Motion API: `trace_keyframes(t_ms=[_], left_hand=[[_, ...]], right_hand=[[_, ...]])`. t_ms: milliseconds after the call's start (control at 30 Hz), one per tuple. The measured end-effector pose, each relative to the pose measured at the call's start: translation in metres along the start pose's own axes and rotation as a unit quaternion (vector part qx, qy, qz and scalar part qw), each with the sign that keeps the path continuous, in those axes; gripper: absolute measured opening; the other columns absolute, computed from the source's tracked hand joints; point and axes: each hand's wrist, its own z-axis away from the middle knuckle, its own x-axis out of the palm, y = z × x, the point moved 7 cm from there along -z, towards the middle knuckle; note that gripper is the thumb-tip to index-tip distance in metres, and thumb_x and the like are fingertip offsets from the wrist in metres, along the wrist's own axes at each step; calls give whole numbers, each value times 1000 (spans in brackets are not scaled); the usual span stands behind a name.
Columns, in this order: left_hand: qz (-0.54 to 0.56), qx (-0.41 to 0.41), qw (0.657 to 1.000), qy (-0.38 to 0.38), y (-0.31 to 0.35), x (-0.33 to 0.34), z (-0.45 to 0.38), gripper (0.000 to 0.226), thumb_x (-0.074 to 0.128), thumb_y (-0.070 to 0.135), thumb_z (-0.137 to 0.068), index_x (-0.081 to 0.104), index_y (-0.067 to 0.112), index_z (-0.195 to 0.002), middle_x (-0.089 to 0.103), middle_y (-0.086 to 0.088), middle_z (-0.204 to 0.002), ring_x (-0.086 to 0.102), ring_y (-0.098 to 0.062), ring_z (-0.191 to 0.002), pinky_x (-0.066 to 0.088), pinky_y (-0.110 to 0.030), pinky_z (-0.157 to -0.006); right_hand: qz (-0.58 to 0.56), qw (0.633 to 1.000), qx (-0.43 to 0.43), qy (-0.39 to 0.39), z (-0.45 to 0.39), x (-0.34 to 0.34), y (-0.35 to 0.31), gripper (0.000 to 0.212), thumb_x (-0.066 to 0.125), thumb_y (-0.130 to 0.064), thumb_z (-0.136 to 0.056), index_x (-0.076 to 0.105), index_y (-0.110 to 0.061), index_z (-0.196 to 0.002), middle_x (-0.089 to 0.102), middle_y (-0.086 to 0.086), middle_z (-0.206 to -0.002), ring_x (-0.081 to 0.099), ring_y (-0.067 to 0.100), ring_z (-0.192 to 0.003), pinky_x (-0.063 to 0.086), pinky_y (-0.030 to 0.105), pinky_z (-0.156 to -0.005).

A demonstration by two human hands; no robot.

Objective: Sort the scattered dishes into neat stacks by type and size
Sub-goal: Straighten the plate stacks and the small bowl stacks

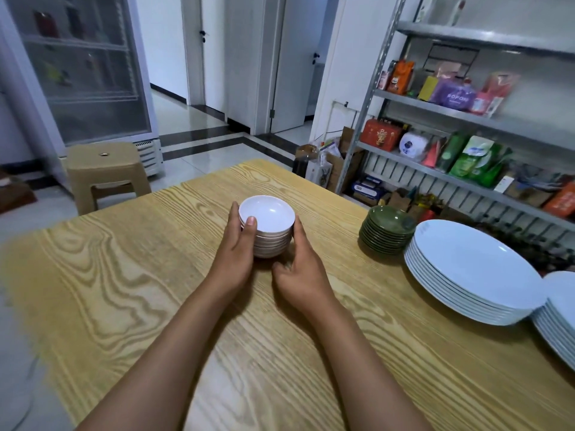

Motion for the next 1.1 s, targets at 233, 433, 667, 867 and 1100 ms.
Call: trace_keyframes(t_ms=[233, 433, 667, 867, 1100], left_hand=[[21, -16, 1000, -16, 5, 5, 1, 63, 38, 42, -99, 6, 30, -152, 14, 10, -157, 19, 1, -131, 16, -20, -106], [8, -28, 999, 13, 4, 21, -8, 62, 35, 43, -99, 8, 23, -152, 19, 2, -156, 23, -12, -140, 17, -22, -108], [8, -24, 999, 31, -1, 70, -34, 61, 32, 44, -100, 9, 18, -151, 24, -5, -154, 27, -20, -139, 21, -30, -111], [-1, 13, 1000, -4, 9, 123, -58, 48, 32, 36, -102, 25, 13, -144, 42, 0, -132, 39, -11, -117, 28, -14, -87], [-18, 0, 999, -32, 3, 153, -95, 33, 34, 28, -101, 49, 15, -127, 50, 0, -115, 45, -14, -104, 32, -22, -77]], right_hand=[[179, 984, -1, 5, 36, -19, 8, 56, 42, -33, -98, 28, -18, -151, 23, 2, -159, 18, 16, -146, 7, 28, -119], [289, 952, -58, -88, 79, -42, 22, 53, 26, -44, -102, 21, -29, -153, 12, -8, -161, 4, 3, -147, -5, 22, -118], [311, 944, -64, -89, 84, -38, 25, 58, 18, -46, -99, 16, -28, -154, 8, -7, -162, -1, 4, -148, -10, 25, -117], [284, 953, -75, -79, 82, -41, 26, 56, 27, -42, -100, 20, -25, -153, 12, -4, -162, 3, 7, -148, -10, 27, -116], [262, 959, -83, -65, 78, -38, 30, 57, 30, -42, -97, 25, -23, -151, 15, -1, -162, 5, 10, -149, -10, 35, -118]])
